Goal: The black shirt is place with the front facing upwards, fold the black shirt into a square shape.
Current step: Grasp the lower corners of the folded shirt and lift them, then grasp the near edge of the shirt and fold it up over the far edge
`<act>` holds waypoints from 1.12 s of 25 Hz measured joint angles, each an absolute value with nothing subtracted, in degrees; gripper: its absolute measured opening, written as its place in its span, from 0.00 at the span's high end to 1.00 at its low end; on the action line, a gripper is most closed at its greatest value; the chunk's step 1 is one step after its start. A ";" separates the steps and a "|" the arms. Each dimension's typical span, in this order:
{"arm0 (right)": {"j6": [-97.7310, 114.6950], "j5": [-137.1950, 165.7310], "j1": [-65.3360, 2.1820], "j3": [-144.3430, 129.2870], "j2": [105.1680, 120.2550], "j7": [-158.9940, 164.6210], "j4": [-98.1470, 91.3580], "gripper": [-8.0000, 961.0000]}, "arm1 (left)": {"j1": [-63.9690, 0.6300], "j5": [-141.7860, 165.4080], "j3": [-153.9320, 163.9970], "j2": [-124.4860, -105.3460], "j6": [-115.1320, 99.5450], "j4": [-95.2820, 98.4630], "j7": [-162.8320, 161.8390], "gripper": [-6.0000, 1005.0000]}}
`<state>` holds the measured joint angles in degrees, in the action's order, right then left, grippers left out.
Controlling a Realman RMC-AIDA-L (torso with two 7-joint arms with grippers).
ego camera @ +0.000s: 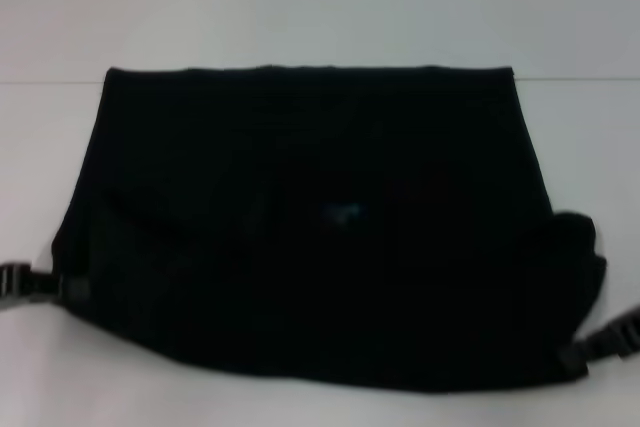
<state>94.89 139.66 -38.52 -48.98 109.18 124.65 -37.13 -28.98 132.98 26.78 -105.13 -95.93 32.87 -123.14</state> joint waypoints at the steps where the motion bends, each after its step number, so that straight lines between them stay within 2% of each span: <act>1: 96.18 140.37 -38.15 -48.98 109.11 123.69 -37.13 0.96 | -28.57 134.12 26.76 -104.81 -98.40 32.90 -123.08 0.97; 5: 99.88 142.79 -37.23 -48.94 109.04 120.51 -37.13 0.96 | -28.04 140.49 26.59 -104.28 -105.24 33.04 -122.64 0.97; 11: 103.44 143.73 -37.29 -49.33 109.29 118.08 -37.11 0.96 | -28.19 146.94 27.16 -104.55 -111.27 32.65 -119.36 0.97; 20: 102.67 143.64 -38.06 -44.36 109.36 118.13 -36.45 0.96 | -29.16 146.50 24.00 -104.64 -112.19 32.43 -117.23 0.97; 28: 96.79 142.41 -40.08 -28.18 107.96 124.12 -33.95 0.96 | -32.31 145.13 9.70 -103.89 -104.92 32.31 -121.73 0.96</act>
<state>96.79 142.41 -40.08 -28.18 107.96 124.12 -33.95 -32.31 145.13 9.70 -103.89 -104.92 32.31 -121.73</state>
